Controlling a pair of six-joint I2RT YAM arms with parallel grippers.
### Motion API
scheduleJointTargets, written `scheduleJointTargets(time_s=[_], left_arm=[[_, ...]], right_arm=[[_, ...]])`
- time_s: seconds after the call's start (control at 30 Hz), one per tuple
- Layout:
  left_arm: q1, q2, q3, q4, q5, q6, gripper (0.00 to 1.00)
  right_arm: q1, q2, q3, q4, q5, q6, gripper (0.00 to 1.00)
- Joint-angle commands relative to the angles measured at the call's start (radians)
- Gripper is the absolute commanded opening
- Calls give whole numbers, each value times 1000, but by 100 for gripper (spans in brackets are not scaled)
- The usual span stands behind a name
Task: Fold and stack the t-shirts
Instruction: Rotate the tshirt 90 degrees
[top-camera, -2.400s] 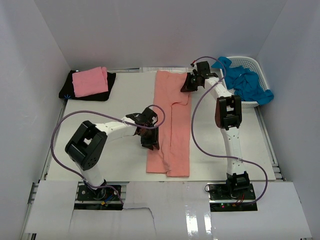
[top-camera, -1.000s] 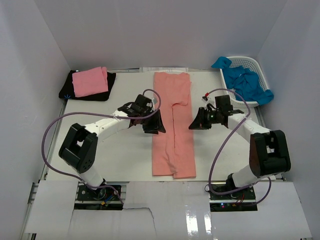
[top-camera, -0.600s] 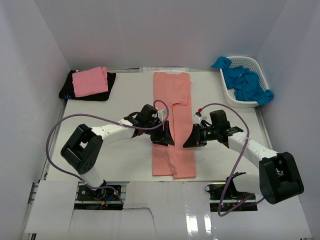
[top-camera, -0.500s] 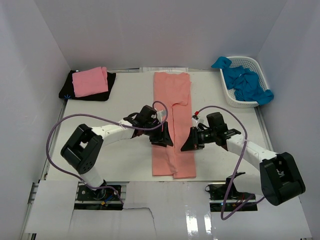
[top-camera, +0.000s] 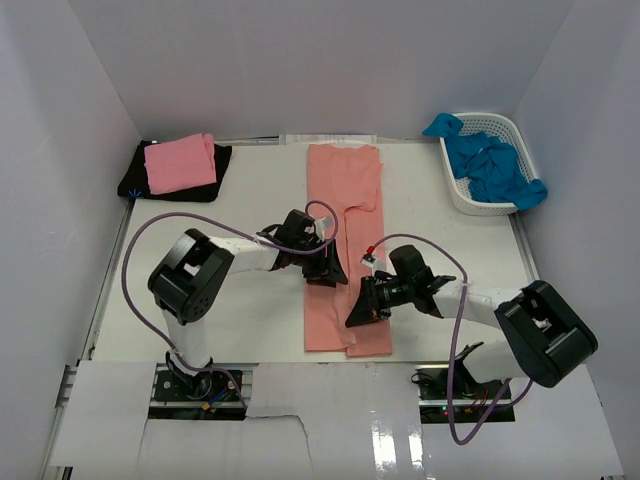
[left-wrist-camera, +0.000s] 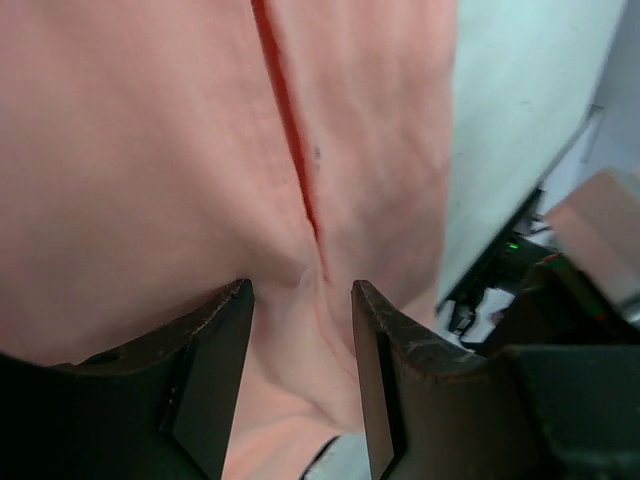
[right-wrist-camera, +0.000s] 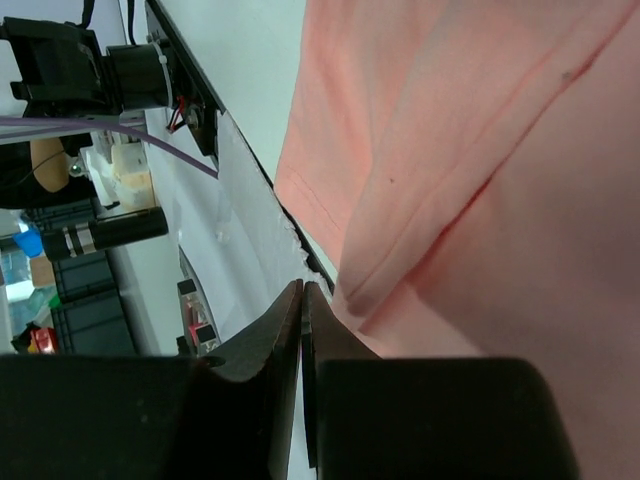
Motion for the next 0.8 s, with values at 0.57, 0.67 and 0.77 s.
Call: scheduleJointTargets(time_s=[0.57,0.67,0.77], left_arm=[[32,73,96,-22,-12,73,57],[40,88,116,-37,-3,78,57],[43,90,133,-45,-4,82,57]], right_arm=[[137,12,-29,-174,224,-20,8],[163,-8,-42,-211,232,-7,8],[176,-39,-45,-213,227,5,8]])
